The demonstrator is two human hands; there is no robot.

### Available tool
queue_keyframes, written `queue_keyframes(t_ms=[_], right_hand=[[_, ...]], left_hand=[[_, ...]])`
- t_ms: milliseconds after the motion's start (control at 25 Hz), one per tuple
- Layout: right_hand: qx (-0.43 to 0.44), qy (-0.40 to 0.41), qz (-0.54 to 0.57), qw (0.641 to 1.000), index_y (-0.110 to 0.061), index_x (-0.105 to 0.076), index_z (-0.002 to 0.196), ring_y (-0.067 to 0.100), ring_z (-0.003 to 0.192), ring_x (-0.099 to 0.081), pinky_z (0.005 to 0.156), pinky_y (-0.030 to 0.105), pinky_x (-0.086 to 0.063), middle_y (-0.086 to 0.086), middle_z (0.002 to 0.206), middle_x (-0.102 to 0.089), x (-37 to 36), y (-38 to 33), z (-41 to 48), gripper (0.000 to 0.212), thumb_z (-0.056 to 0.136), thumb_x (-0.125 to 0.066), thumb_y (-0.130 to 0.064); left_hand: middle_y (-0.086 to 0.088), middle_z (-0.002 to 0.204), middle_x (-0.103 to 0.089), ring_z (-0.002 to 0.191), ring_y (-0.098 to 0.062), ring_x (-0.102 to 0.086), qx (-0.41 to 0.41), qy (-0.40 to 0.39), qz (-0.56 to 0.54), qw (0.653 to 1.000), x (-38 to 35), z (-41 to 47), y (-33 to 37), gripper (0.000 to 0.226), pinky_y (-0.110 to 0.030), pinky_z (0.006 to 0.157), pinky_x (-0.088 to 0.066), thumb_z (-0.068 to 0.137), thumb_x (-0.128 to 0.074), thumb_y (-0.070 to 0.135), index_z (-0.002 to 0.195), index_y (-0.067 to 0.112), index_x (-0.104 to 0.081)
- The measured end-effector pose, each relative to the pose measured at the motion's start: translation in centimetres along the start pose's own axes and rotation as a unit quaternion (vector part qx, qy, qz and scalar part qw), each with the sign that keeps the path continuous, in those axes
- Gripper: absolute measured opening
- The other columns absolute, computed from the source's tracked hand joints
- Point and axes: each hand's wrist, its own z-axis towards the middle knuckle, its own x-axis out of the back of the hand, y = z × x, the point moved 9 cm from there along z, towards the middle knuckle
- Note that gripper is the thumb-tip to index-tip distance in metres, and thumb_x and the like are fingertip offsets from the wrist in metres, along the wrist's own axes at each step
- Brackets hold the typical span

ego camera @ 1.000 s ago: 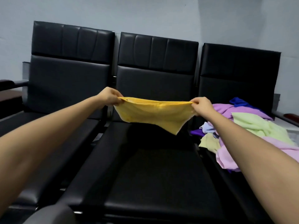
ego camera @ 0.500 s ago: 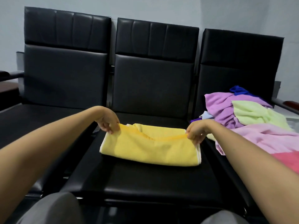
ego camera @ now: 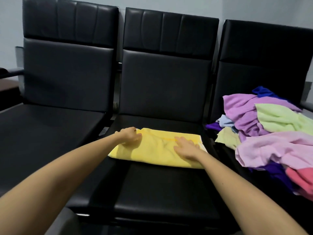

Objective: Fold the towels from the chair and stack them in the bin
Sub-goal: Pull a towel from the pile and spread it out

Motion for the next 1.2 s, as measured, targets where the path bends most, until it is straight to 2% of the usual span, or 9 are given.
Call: queue_keyframes(t_ms=[120, 240, 360, 520, 600, 680, 840, 1000, 1200], right_hand=[[-0.011, -0.032, -0.031, 0.999, -0.040, -0.003, 0.150, 0.030, 0.146, 0.013, 0.115, 0.049, 0.008, -0.007, 0.159, 0.011, -2.7, 0.2, -0.5, 0.055, 0.099, -0.021, -0.049], [-0.003, -0.023, -0.010, 1.000, -0.040, -0.015, 0.149, 0.028, 0.146, 0.006, 0.115, 0.049, 0.004, -0.008, 0.160, 0.001, -1.9, 0.2, -1.3, 0.054, 0.096, -0.028, -0.045], [-0.001, 0.033, -0.058, 0.998, -0.035, -0.042, 0.134, 0.030, 0.135, -0.027, 0.109, 0.050, -0.016, -0.002, 0.144, -0.036, -0.1, -0.2, -2.4, 0.043, 0.092, -0.035, -0.044], [-0.010, 0.146, -0.073, 0.987, -0.019, -0.056, 0.090, 0.029, 0.112, -0.047, 0.103, 0.047, -0.022, 0.001, 0.099, -0.056, 2.3, -1.7, -2.9, 0.039, 0.098, -0.028, -0.044], [-0.002, 0.171, -0.091, 0.981, -0.020, -0.054, 0.114, 0.028, 0.124, -0.041, 0.104, 0.046, -0.022, 0.005, 0.123, -0.054, 1.8, -1.2, -2.6, 0.038, 0.097, -0.031, -0.045], [-0.022, 0.097, -0.079, 0.992, -0.029, -0.026, 0.146, 0.030, 0.143, -0.015, 0.112, 0.048, -0.010, 0.003, 0.156, -0.022, -0.5, 0.7, -2.0, 0.055, 0.096, -0.028, -0.051], [-0.052, 0.034, -0.056, 0.996, -0.036, -0.009, 0.151, 0.035, 0.146, 0.001, 0.115, 0.051, 0.002, -0.002, 0.160, -0.002, -1.6, 2.6, -1.8, 0.061, 0.096, -0.019, -0.059], [-0.057, 0.032, -0.053, 0.996, -0.035, -0.012, 0.151, 0.034, 0.146, 0.000, 0.115, 0.051, 0.002, -0.003, 0.160, -0.004, -1.6, 2.4, -1.8, 0.060, 0.096, -0.019, -0.059], [-0.067, 0.173, 0.027, 0.982, -0.020, -0.056, 0.102, 0.033, 0.123, -0.042, 0.105, 0.045, -0.021, 0.004, 0.112, -0.055, 1.6, 3.3, -2.3, 0.033, 0.097, -0.024, -0.026]], left_hand=[[-0.007, 0.126, -0.051, 0.125, -0.028, -0.039, -0.035, 0.082, 0.106, 0.990, 1.3, -1.0, 1.0, 0.048, -0.044, 0.107, -0.024, 0.086, -0.051, 0.043, 0.131, 0.026, -0.048], [0.000, 0.085, -0.057, 0.088, -0.022, -0.053, -0.040, 0.089, 0.068, 0.993, 1.3, -1.6, 0.6, 0.040, -0.037, 0.096, -0.035, 0.088, -0.043, 0.053, 0.085, 0.017, -0.061], [-0.004, 0.088, -0.060, 0.079, -0.022, -0.055, 0.024, 0.060, -0.043, 0.997, 0.5, -1.5, -0.7, 0.061, -0.032, 0.073, -0.043, 0.089, -0.035, 0.064, 0.087, 0.009, -0.061], [-0.004, 0.094, -0.063, 0.083, -0.021, -0.059, 0.043, 0.110, -0.098, 0.988, 0.3, -1.3, -1.2, 0.024, -0.029, 0.066, -0.045, 0.089, -0.057, 0.033, 0.093, 0.011, -0.064], [-0.002, 0.094, -0.062, 0.090, -0.021, -0.059, 0.034, 0.118, -0.188, 0.974, -0.4, -1.1, -1.2, 0.015, -0.029, 0.073, -0.047, 0.088, -0.060, 0.024, 0.097, 0.014, -0.067], [-0.002, 0.084, -0.059, 0.083, -0.019, -0.055, 0.038, 0.136, -0.275, 0.951, -0.2, -1.4, -1.9, 0.010, -0.027, 0.067, -0.046, 0.087, -0.060, 0.018, 0.093, 0.014, -0.067], [-0.002, 0.083, -0.060, 0.078, -0.020, -0.055, 0.074, 0.230, -0.293, 0.925, 2.8, -1.7, -5.8, 0.017, -0.029, 0.067, -0.048, 0.089, -0.053, 0.014, 0.099, 0.010, -0.067], [-0.002, 0.082, -0.059, 0.074, -0.018, -0.054, 0.005, 0.169, -0.351, 0.921, 2.1, -1.6, -4.6, 0.020, -0.026, 0.061, -0.044, 0.093, -0.056, 0.024, 0.104, 0.009, -0.064], [-0.006, 0.076, -0.057, 0.064, -0.017, -0.053, 0.072, 0.053, -0.059, 0.994, 3.1, -2.3, -3.4, 0.039, -0.026, 0.055, -0.040, 0.089, -0.057, 0.043, 0.094, 0.004, -0.060]])
